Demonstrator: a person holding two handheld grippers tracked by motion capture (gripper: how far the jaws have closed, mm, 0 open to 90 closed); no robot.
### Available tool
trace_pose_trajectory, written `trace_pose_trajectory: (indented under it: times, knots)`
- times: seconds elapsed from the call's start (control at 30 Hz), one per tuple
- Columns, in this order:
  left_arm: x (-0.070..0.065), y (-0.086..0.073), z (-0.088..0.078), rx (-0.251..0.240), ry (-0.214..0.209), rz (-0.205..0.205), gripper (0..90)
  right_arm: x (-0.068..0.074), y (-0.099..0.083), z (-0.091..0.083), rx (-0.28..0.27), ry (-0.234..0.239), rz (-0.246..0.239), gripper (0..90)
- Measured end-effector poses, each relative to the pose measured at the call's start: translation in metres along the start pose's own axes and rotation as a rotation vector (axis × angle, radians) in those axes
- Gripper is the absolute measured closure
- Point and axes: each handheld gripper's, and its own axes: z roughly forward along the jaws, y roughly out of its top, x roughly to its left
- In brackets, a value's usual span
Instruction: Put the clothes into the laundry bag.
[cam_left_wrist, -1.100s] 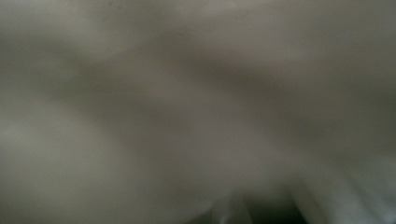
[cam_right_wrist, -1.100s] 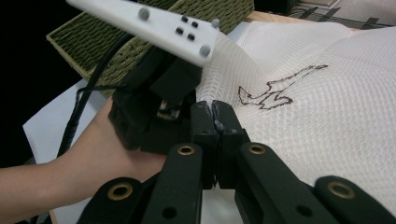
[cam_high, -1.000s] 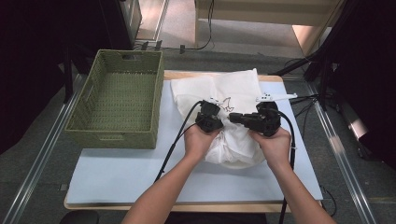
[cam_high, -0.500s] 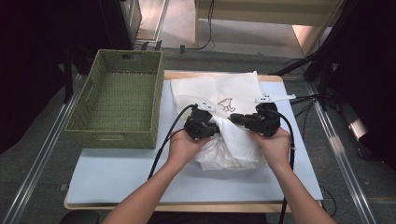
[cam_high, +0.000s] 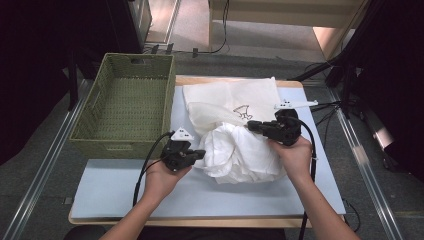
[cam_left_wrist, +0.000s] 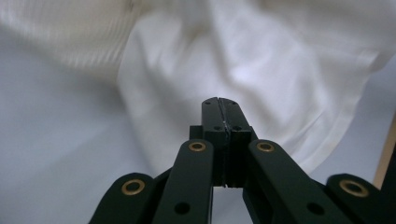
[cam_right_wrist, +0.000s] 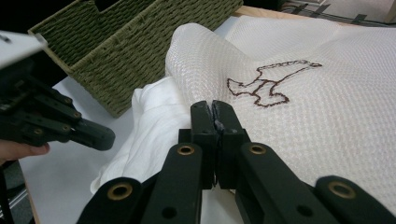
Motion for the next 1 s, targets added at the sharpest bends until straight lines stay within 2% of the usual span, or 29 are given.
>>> trace_pose_trajectory:
  times: [0.1,0.17,0.2,0.3,0.37,0.43,0.47,0.53,0.77,0.87,1.0]
  knots:
    - [0.013,-0.014,0.008,0.008,0.018,-0.024,90.0,-0.001,0.000,0.000,0.000,0.005,0.009,90.0]
    - [0.020,-0.020,0.017,0.049,0.033,-0.036,90.0,-0.001,0.000,0.000,-0.003,0.004,0.009,90.0]
    - [0.022,-0.023,0.025,0.064,0.023,-0.056,90.0,-0.001,0.000,0.000,-0.003,0.003,0.007,90.0]
    - [0.016,-0.022,0.041,0.065,-0.013,-0.049,90.0,-0.001,0.001,0.000,0.003,0.009,0.009,90.0]
    - [0.006,-0.015,0.049,0.037,-0.035,-0.028,90.0,-0.001,0.001,0.000,0.005,0.010,0.008,90.0]
    - [-0.004,-0.007,0.053,-0.010,-0.041,-0.005,90.0,-0.001,0.000,0.000,0.006,0.010,0.008,90.0]
    - [-0.009,-0.001,0.053,-0.045,-0.054,-0.007,90.0,-0.001,0.000,0.000,0.007,0.009,0.011,90.0]
    - [-0.013,0.007,0.053,-0.074,-0.064,-0.008,90.0,-0.002,-0.001,0.001,0.006,0.011,0.010,90.0]
    - [-0.029,0.043,0.051,-0.154,-0.104,0.043,90.0,-0.002,-0.001,0.002,0.013,0.012,0.015,90.0]
    - [-0.036,0.057,0.059,-0.138,-0.103,0.091,90.0,-0.001,0.000,0.002,0.015,0.009,0.012,90.0]
    - [-0.043,0.073,0.074,-0.137,-0.111,0.108,90.0,-0.002,-0.001,0.002,0.018,0.006,0.015,90.0]
